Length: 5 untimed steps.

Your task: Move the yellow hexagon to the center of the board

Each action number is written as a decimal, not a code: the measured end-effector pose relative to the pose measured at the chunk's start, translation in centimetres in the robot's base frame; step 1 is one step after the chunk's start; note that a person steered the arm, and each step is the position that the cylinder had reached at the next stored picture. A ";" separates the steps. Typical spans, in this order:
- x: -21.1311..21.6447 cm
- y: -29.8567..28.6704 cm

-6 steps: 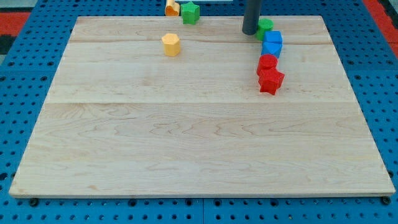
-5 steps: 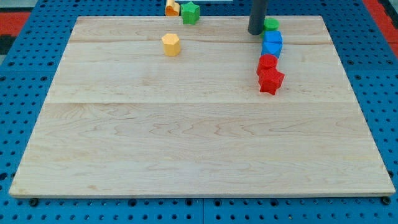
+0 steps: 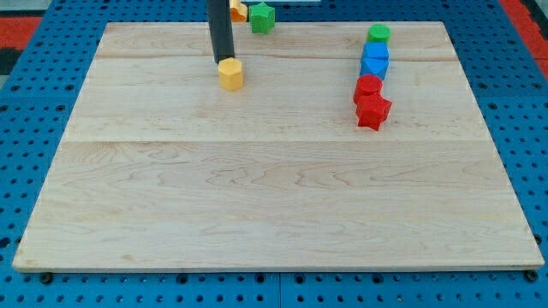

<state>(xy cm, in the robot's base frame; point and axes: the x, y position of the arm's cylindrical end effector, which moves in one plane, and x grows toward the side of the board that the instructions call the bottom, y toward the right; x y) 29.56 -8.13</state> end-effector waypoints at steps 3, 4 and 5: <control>9.1 1.7; 12.3 6.0; 14.5 8.3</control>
